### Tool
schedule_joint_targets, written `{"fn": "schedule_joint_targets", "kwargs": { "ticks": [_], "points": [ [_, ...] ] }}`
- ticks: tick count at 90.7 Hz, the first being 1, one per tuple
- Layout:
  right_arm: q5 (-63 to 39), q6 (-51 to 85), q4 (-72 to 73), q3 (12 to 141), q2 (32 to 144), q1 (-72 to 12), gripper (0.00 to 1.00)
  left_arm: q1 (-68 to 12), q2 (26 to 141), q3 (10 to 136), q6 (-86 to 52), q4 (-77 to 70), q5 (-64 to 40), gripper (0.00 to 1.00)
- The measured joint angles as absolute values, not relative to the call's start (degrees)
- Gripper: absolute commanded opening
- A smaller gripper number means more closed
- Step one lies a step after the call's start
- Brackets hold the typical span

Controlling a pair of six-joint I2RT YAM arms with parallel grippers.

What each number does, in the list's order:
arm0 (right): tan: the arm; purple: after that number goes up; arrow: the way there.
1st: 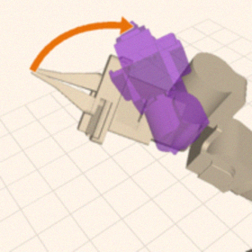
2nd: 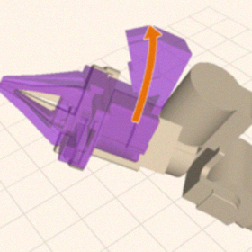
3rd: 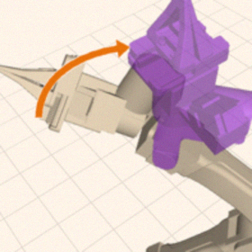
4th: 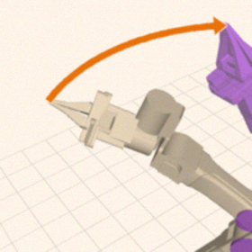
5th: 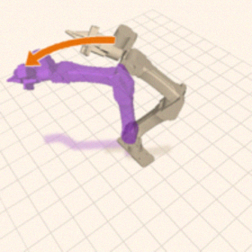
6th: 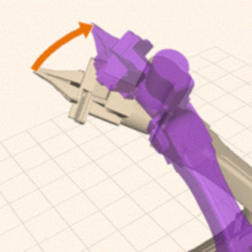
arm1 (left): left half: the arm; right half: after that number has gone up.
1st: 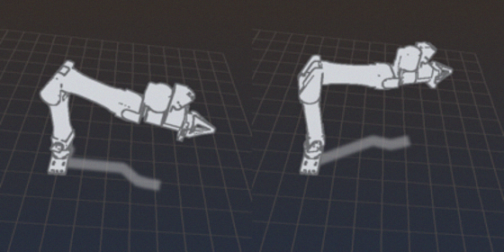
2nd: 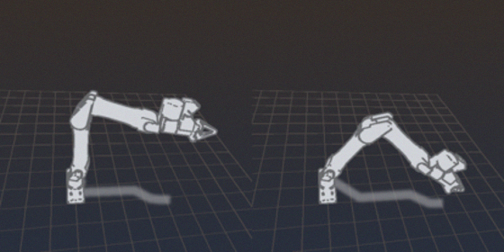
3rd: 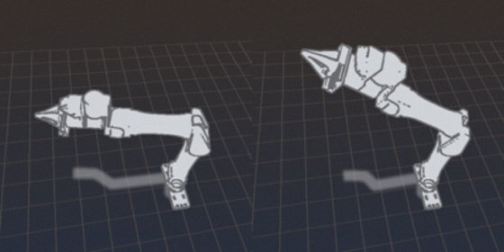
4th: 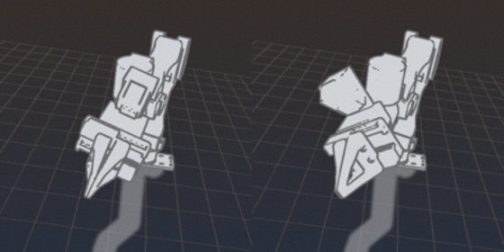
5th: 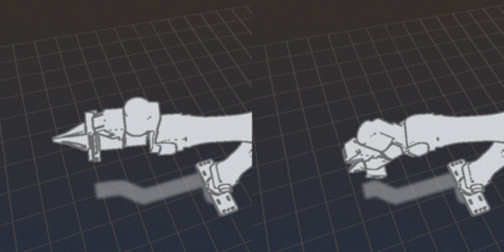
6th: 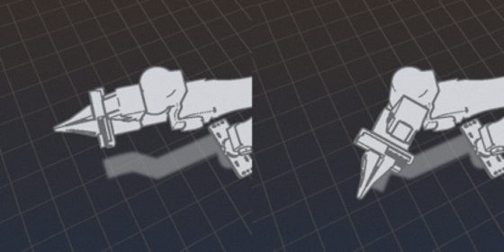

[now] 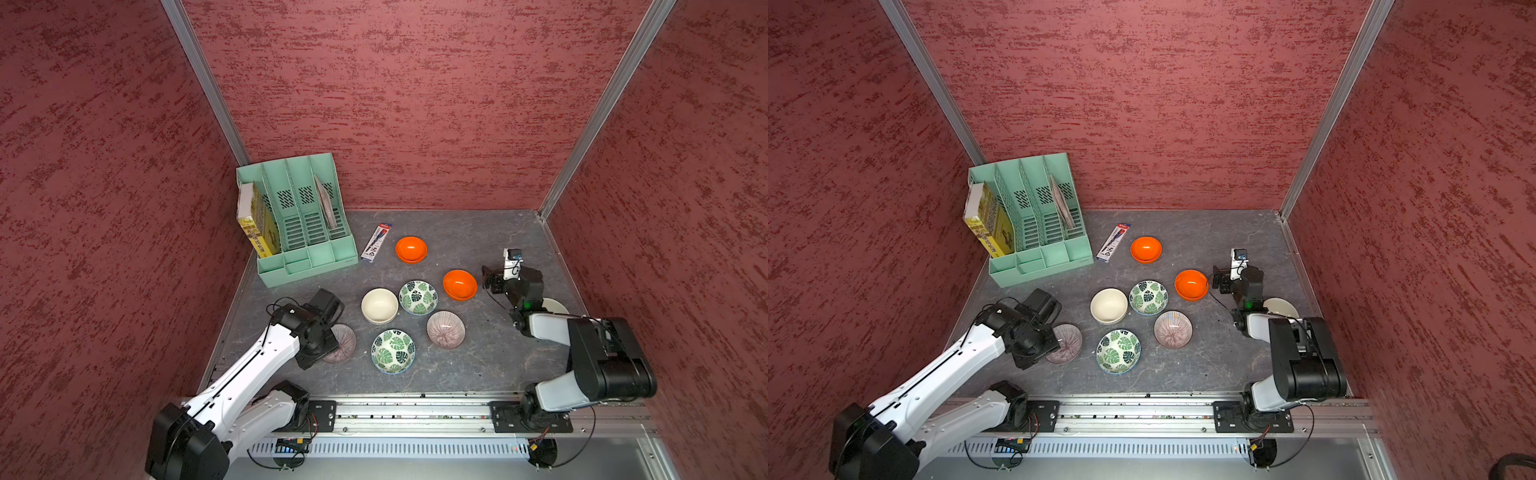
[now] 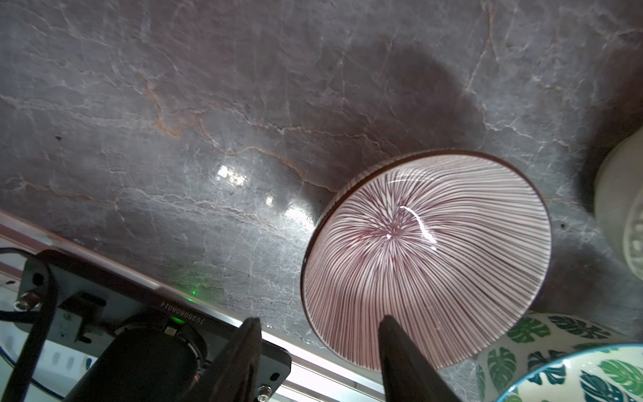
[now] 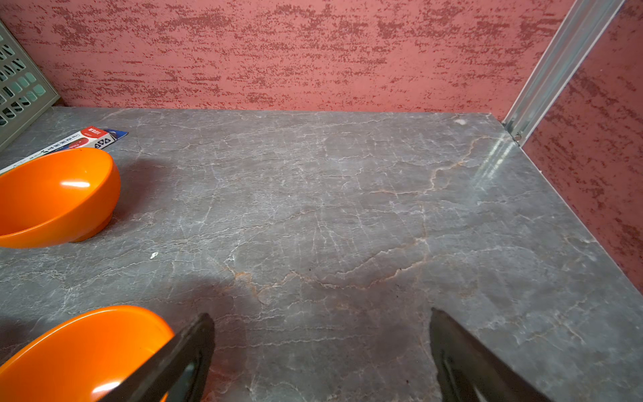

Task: Stack the bowls
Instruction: Move the bowl to the center of the board.

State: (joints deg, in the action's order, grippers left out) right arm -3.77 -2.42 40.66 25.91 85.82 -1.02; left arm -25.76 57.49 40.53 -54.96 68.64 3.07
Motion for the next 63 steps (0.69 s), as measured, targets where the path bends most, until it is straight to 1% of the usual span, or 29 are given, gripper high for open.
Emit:
{"fn": "schedule_joint_targets", "kwargs": {
  "ticks": [4,16,22,25,31,45,50,63],
  "points": [
    [-3.8,-2.4,40.7,25.9,85.8,-1.0,0.98,-25.8,58.0,40.0,-55.2,67.9,3.1,0.45],
    [-3.8,-2.4,40.7,25.9,85.8,-1.0,0.98,-25.8,59.3,38.3,-56.4,65.7,3.1,0.43],
    [-3.8,-2.4,40.6,25.9,85.8,-1.0,0.98,-25.8,59.8,37.7,-57.0,65.0,3.1,0.39],
    [-3.7,-2.4,40.7,25.9,85.8,-1.0,0.98,-25.8,59.9,37.4,-57.2,64.6,3.1,0.35],
    [-3.7,-2.4,40.6,25.9,85.8,-1.0,0.98,-25.5,60.1,37.1,-57.3,64.0,3.1,0.23],
    [-3.3,-2.4,40.4,26.3,85.8,-1.0,0.98,-23.9,60.5,36.8,-57.3,62.1,3.1,0.08],
    [-3.2,-2.4,40.4,26.5,85.8,-1.0,0.98,-22.8,60.4,36.9,-56.8,61.1,2.5,0.00],
    [-3.2,-2.4,40.4,26.6,85.8,-1.0,0.99,-19.1,60.6,37.0,-55.1,57.0,0.8,0.00]
  ]
}}
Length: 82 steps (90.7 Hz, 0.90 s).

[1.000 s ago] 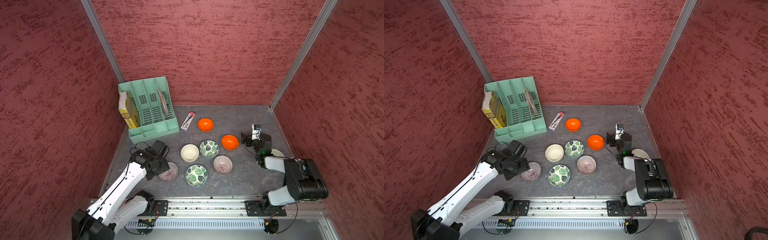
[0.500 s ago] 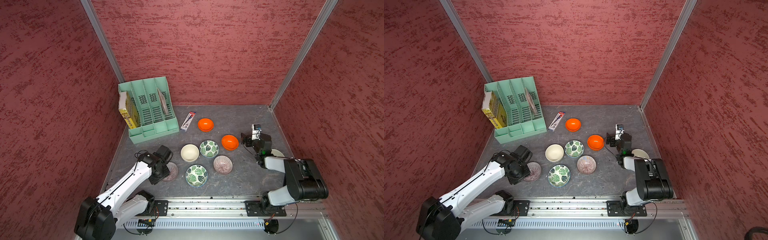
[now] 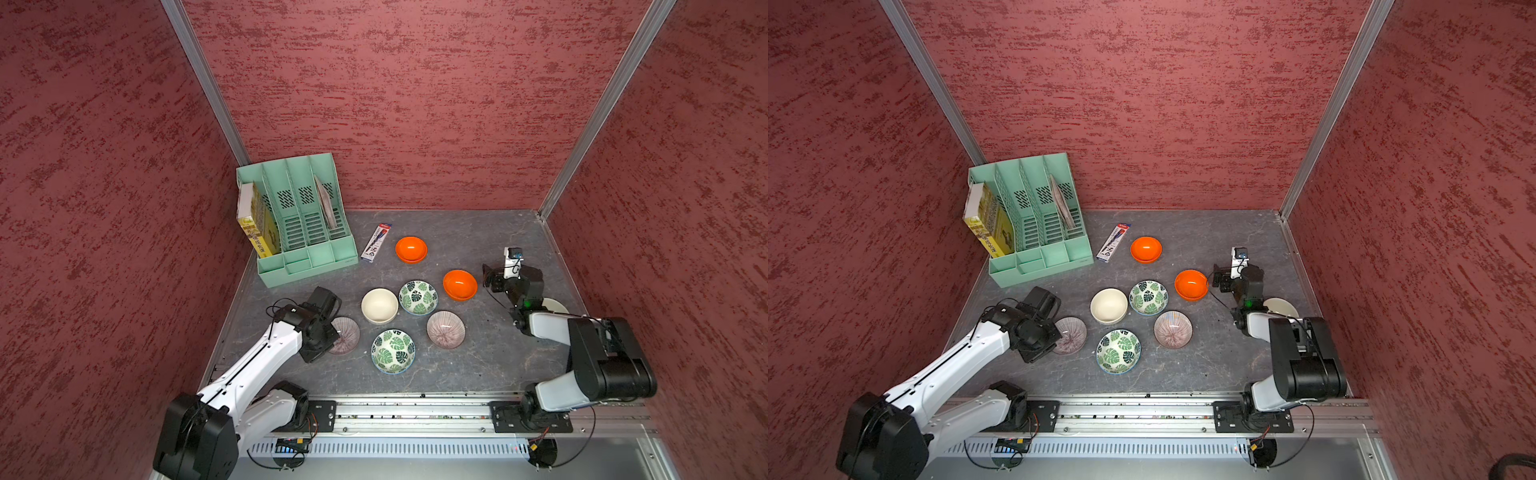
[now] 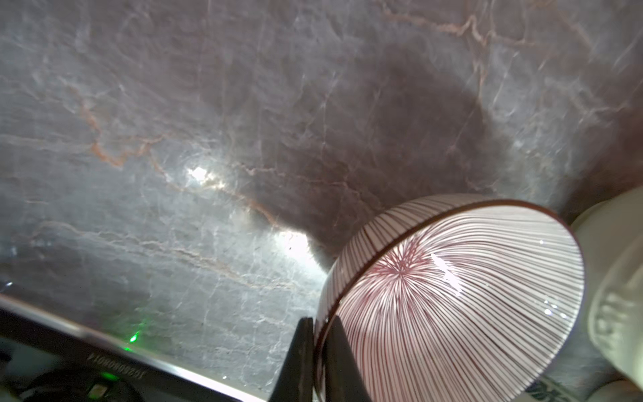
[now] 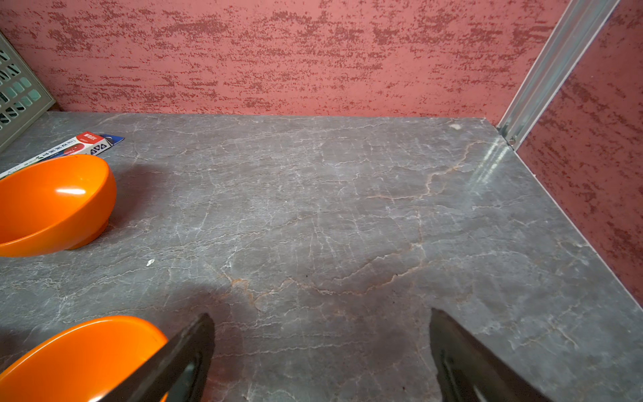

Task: Stack the bowls
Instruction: Move the bowl to the center of the board.

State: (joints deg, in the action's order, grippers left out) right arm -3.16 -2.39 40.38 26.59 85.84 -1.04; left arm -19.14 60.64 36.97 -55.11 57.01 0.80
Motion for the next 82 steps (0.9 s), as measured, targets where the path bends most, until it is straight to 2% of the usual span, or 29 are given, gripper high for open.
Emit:
{"fn": "schedule_joint_targets", "kwargs": {
  "ticks": [29,49,70,72,77,82],
  "points": [
    [-3.1,-2.4,40.4,26.6,85.8,-1.0,0.98,-10.2,71.5,41.8,-50.7,45.9,-0.1,0.00],
    [-2.7,-2.4,40.4,26.6,85.8,-1.3,0.98,-10.2,81.4,48.4,-48.5,39.4,-0.6,0.00],
    [-2.0,-3.4,37.8,28.0,85.8,-2.4,0.98,-10.9,84.2,50.2,-47.7,36.7,-0.6,0.00],
    [-2.0,-3.5,37.3,28.3,85.8,-2.6,0.98,-10.9,84.3,50.2,-47.7,36.4,-0.6,0.04],
    [-1.6,-3.9,36.2,28.9,85.6,-3.3,0.98,-10.9,84.4,50.2,-47.7,36.0,-0.7,0.29],
    [-1.0,-4.6,34.8,29.7,85.2,-4.1,0.98,-10.9,84.4,50.1,-47.4,35.9,-0.8,0.45]
  ]
}}
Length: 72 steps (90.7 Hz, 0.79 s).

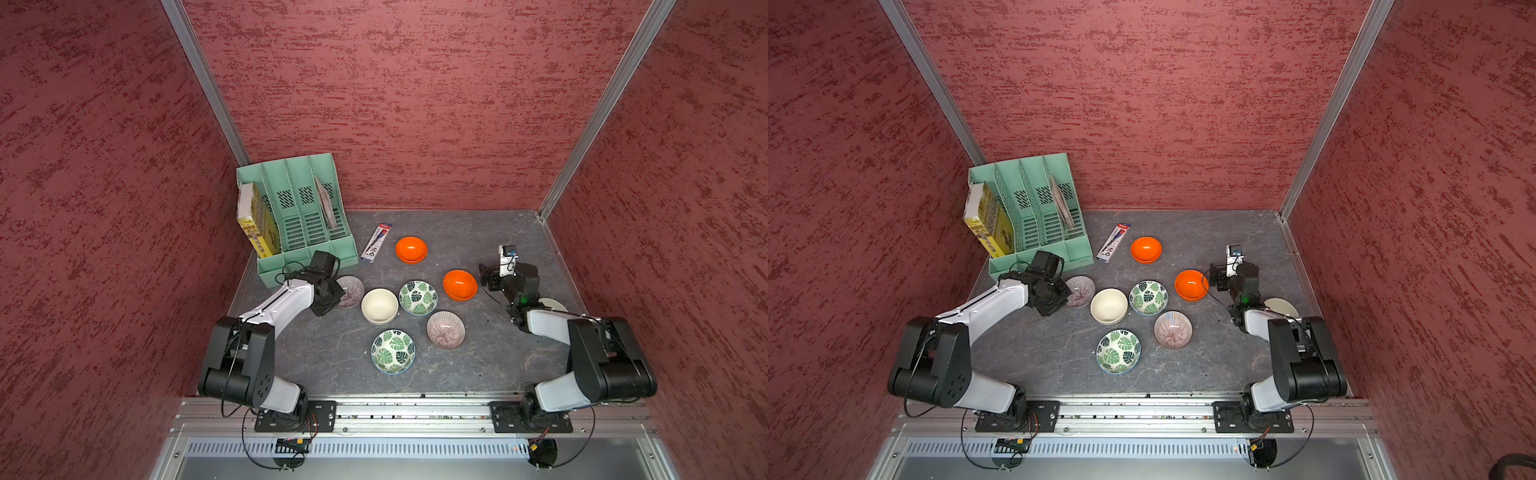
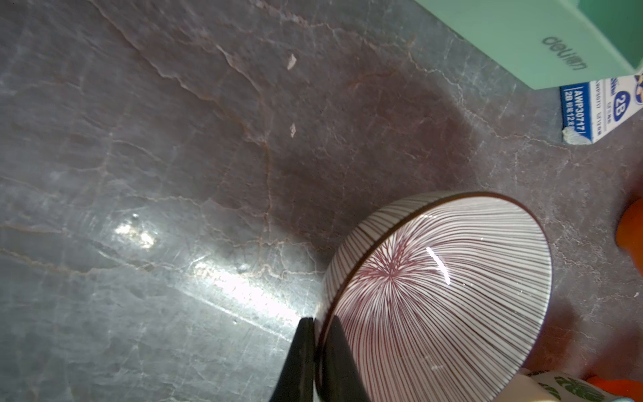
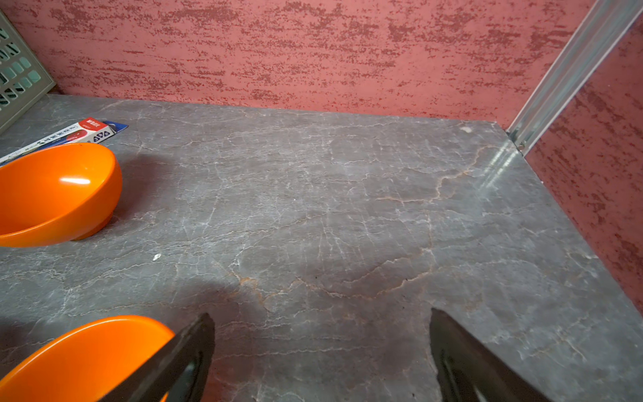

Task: Stack the bowls
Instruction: Move the bowl to the center of the board, then pick up the bowl from the center of the board.

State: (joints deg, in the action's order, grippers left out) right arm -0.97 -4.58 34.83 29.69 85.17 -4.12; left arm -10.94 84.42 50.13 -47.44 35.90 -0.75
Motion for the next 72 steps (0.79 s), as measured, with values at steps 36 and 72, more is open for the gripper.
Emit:
{"fn": "schedule_joint_targets", "kwargs": {
  "ticks": [36,72],
  "points": [
    [3.5,-2.1,-2.0,50.1,72.1,-14.0,0.90,-12.6,78.3,54.8,-41.2,39.2,4.2,1.00],
    [-2.3,14.4,-41.6,56.7,62.7,-25.1,0.88,-15.6,74.9,68.8,-23.4,32.9,18.1,1.00]
  ]
}}
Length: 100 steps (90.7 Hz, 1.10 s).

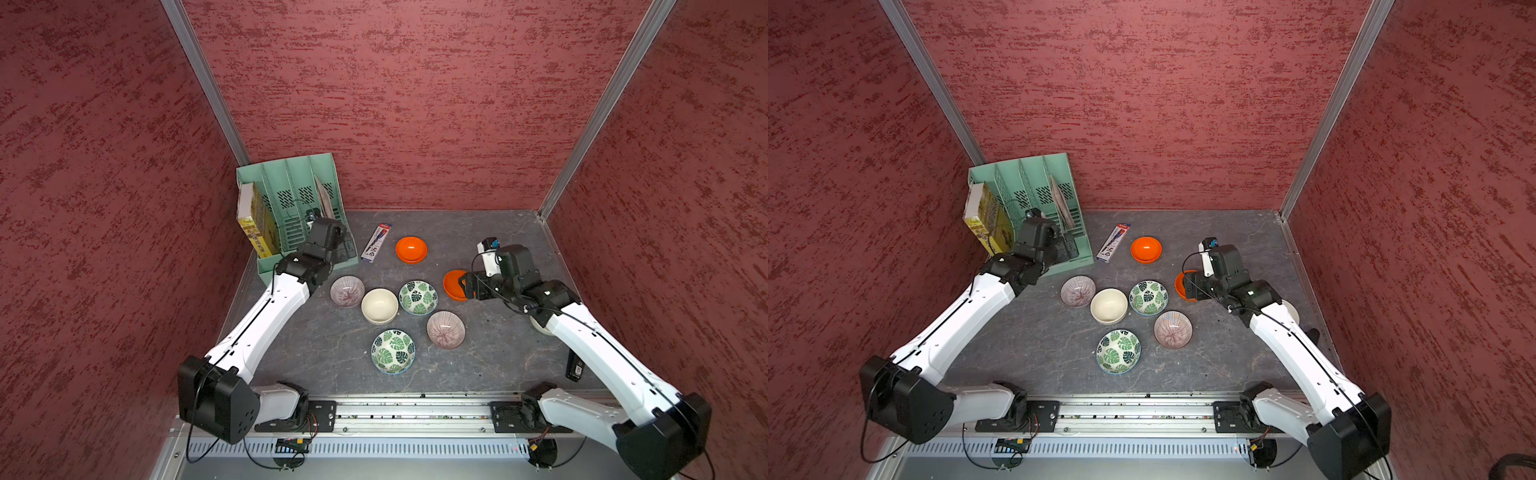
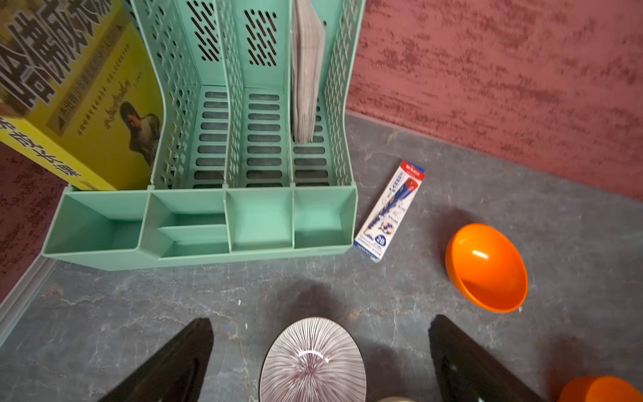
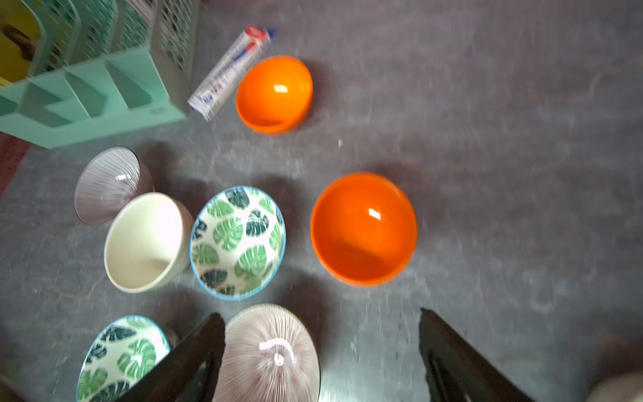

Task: Stack the bowls
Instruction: Pick up the bowl from the center of the board.

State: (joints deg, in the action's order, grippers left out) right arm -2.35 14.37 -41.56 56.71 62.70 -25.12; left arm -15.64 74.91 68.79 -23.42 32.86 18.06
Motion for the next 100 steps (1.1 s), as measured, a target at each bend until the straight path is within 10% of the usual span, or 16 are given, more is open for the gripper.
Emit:
{"fn": "schedule_joint_targets", "kwargs": {
  "ticks": [73,100],
  "points": [
    [2.4,33.1,-40.5,44.5,71.5,-38.6,0.54,-20.6,70.5,63.3,-14.7,28.8,14.0,0.99],
    [4.8,31.8,-38.0,44.5,75.9,-38.5,0.23,-21.2,70.2,63.3,-15.2,30.1,14.2,0.97]
  ]
}}
